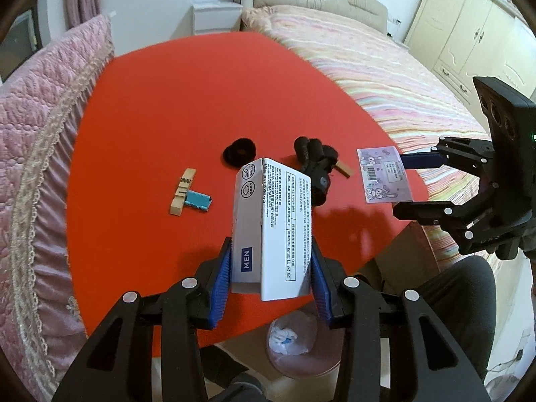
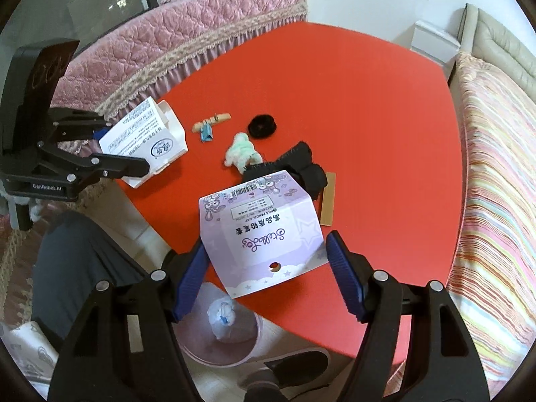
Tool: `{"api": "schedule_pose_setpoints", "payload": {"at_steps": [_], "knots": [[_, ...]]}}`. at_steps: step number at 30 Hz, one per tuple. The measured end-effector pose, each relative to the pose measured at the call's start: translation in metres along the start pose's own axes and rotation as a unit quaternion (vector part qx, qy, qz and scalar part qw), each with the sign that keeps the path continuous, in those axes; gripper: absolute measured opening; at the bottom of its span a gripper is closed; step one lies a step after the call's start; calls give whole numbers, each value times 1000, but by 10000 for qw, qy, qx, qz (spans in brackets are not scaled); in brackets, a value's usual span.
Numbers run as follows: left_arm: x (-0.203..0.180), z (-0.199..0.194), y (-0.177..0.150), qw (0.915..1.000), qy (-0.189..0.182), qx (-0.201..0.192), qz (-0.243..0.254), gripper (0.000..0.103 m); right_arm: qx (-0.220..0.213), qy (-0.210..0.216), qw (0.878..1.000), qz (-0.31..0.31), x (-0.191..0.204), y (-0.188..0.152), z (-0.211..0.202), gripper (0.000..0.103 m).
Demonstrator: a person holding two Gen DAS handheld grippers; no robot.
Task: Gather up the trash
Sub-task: 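Carry the box and card over the wastebasket and open both grippers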
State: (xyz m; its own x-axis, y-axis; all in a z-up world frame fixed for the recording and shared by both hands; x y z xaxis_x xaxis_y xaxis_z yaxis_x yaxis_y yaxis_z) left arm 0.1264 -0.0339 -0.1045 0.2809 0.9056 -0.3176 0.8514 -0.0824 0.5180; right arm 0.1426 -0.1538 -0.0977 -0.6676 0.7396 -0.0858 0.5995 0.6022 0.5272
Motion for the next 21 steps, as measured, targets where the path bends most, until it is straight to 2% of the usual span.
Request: {"api": "schedule_pose_setpoints", "payload": {"at_steps": [13,21], "knots": [[-38,-40,-20,9990,53,-388,214,42,-422,-27,9989,198,16,-21,-61,69],[-53,-49,-39,9987,-19,-423,276,42,-501,74,9986,165,37,-45,-88,69]]}}
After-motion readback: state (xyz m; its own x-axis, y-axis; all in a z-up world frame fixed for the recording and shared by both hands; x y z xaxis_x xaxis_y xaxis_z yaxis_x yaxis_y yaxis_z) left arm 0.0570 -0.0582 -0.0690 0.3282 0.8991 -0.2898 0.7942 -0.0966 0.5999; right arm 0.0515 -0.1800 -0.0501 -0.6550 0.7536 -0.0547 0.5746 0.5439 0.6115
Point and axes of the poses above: each gripper's, at about its wrist camera, not at the fingertips, and z roughly the way its jaws point, x to its left, y to its top, the point moved 7 cm from there along z, roughly the way its jaws point, and after that the axes turned 12 degrees about -y, right-handed, at the moved point
